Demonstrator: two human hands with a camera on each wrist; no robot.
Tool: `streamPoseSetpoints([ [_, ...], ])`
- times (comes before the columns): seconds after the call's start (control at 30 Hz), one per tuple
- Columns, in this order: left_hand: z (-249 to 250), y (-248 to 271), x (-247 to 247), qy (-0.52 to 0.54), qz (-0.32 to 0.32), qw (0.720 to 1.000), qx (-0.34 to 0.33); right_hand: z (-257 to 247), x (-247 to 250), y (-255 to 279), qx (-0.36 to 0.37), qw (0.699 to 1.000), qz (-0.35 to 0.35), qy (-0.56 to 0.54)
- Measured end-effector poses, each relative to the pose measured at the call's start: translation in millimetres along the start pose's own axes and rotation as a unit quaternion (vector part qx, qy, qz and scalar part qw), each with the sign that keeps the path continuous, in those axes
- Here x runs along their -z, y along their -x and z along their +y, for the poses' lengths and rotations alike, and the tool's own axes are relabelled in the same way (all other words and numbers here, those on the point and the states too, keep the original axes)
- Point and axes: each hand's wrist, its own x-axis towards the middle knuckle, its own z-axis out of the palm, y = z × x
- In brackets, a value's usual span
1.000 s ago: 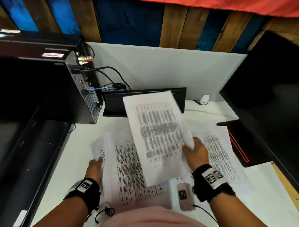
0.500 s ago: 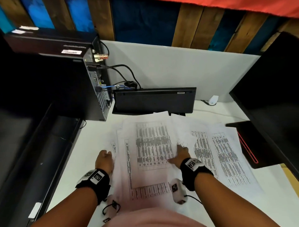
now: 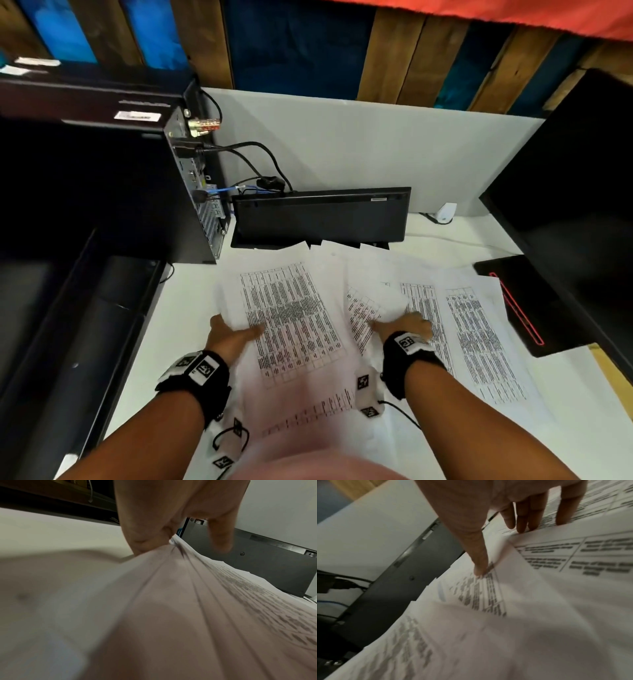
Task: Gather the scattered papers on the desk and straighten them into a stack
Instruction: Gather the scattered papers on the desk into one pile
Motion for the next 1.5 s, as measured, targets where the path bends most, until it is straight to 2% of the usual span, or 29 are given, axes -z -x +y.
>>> streamPoseSetpoints([
  [0.13,-1,-10,2,-0.102,-0.015,0.995,0.002,-2,1,-16,-0.005,0.981,-0.114,-0.16],
  [0.2,-2,-13,4,-0.127,-0.022,0.992,-0.003,-5,6,-13,0.051,0.972,-0.123,-0.193],
  [0.27,-3,-13,4,-0.147,-0.016,0.989,-0.012,-9,16,-4,0.114,0.973,-0.063,-0.192],
  [0.33,-5,-15,4,-0.149,-0.007,0.989,-0.012,-14,38,10,0.162,0.969,0.035,-0.181],
  [0.4,-7,-17,4,-0.148,-0.005,0.989,-0.013,-17,68,22,0.198,0.954,0.116,-0.192],
  [0.47,-9,-19,5,-0.141,-0.01,0.99,-0.013,-18,101,31,0.234,0.927,0.177,-0.232],
  [0.57,-8,-19,6,-0.151,-0.019,0.988,-0.015,-22,153,49,0.295,0.87,0.25,-0.307],
  [0.67,-6,-19,6,-0.181,-0.031,0.983,-0.022,-30,189,66,0.36,0.808,0.257,-0.39],
  [0.7,-5,-18,6,-0.193,-0.037,0.98,-0.022,-34,196,71,0.374,0.801,0.242,-0.399],
  [0.73,-4,-18,6,-0.199,-0.043,0.979,-0.021,-37,198,73,0.382,0.806,0.226,-0.392],
  [0.83,-2,-14,8,-0.203,-0.061,0.977,-0.007,-53,181,68,0.383,0.857,0.176,-0.296],
  [0.9,0,-12,8,-0.184,-0.061,0.981,-0.001,-65,151,57,0.377,0.887,0.121,-0.237],
  [1.0,3,-4,6,-0.114,-0.047,0.992,0.006,-73,92,33,0.311,0.935,0.006,-0.167],
  [1.13,2,9,-1,-0.008,-0.054,0.998,0.014,-55,25,21,0.206,0.964,-0.099,-0.138],
  [1.23,-4,13,-5,-0.007,-0.056,0.998,-0.005,-34,-13,34,0.152,0.969,-0.174,-0.089],
  [1.33,-9,7,-2,0.024,-0.051,0.998,-0.039,-26,-32,51,0.199,0.96,-0.19,-0.053],
  [1.4,-11,6,1,-0.035,-0.063,0.996,-0.044,-21,-25,47,0.232,0.951,-0.203,-0.017],
  [1.47,-15,3,1,-0.108,-0.052,0.992,-0.044,-11,-7,27,0.214,0.963,-0.16,-0.036],
  [1.5,-16,2,1,-0.127,-0.047,0.99,-0.049,-2,4,13,0.178,0.977,-0.111,-0.05],
])
